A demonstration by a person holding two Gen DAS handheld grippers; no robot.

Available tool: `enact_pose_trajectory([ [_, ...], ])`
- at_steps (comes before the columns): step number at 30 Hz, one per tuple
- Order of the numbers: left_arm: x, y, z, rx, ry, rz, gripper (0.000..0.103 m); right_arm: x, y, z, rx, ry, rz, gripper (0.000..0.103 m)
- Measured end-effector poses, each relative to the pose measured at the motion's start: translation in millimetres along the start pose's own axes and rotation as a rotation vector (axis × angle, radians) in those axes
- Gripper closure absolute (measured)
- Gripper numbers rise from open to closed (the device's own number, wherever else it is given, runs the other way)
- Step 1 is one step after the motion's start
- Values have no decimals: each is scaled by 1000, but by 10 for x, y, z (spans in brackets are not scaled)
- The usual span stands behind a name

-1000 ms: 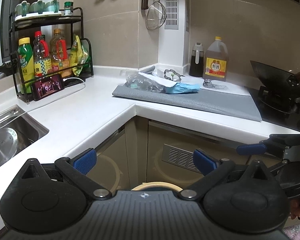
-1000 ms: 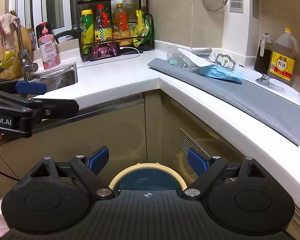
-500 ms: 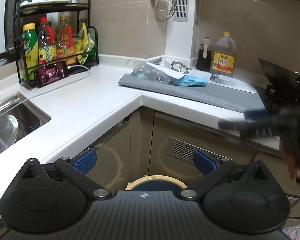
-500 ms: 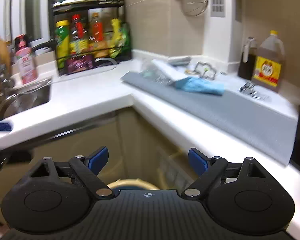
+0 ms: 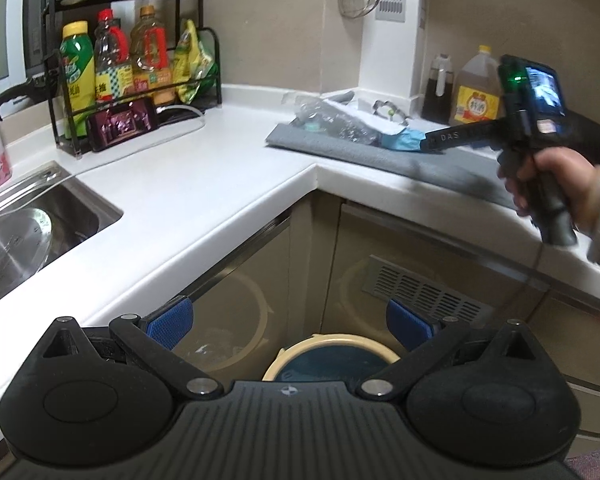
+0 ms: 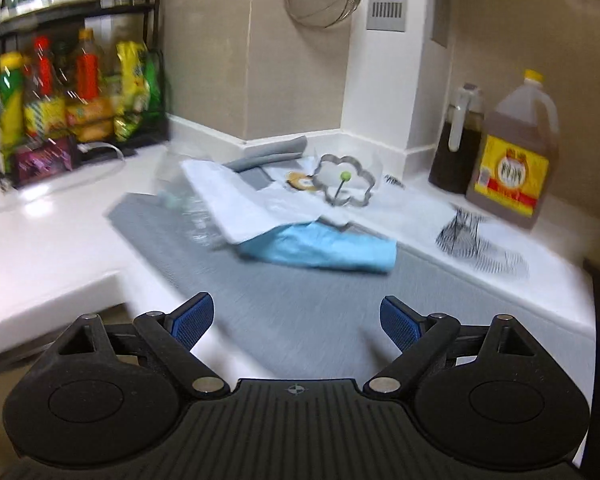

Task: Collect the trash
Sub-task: 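Grasp the blue glove on the mat with the right gripper, then grasp the white paper sheet with the left gripper while the right holds the glove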

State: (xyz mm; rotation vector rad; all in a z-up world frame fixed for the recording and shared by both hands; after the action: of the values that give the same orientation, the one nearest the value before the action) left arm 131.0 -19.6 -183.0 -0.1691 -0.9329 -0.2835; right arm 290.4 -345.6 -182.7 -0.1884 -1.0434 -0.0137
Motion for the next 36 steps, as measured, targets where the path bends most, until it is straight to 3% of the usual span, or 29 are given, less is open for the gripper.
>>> enact_pose_trajectory([
  [4,17,113,-89,22,27,14,0,107,-33,-402,-24,-5,164,8],
  [6,40,163,-134,34,37,20,0,190,5,-532,-16,-25,281,0],
  [10,110,199,-232,37,57,32,0,279,89,-857,90,67,373,0],
  [13,162,171,-284,35,64,34,0,314,23,-1106,127,128,292,2],
  [14,179,157,-289,31,64,33,0,303,-29,-1164,149,151,231,7],
  [15,192,142,-293,28,63,30,0,293,-80,-1182,171,163,173,15],
  [16,209,131,-298,28,62,24,0,298,-137,-1161,162,157,144,43],
  [17,227,111,-313,29,62,17,0,297,-204,-1113,134,144,136,54],
  [19,271,63,-347,26,62,-2,0,243,-340,-979,113,130,97,64],
  [21,367,-8,-397,22,51,-24,0,178,-528,-825,93,99,26,66],
  [25,736,-249,-492,-17,2,-76,0,60,-1149,-561,-51,33,-206,66],
  [27,1009,-429,-526,-47,-52,-105,0,3,-1394,-480,-85,-11,-316,66],
  [32,1745,-1069,-749,-128,-198,-253,0,-34,-1752,-364,-220,-143,-433,66],
  [36,2202,-1637,-1251,-232,-143,-333,0,-58,-1784,-458,-183,-154,-480,66],
])
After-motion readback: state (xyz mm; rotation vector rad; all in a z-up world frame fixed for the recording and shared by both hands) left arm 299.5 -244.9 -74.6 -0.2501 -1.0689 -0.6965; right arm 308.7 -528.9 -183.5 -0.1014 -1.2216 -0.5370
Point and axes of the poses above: each gripper's, at about its wrist camera, not at the fingertips, and z roughly against the way its jaws point, y to its left, x to its top, the point moved 10 cm from there along -z, roughly the way its jaws point, and after that the axes turned 1 degree about x, right-handed, at the moved point
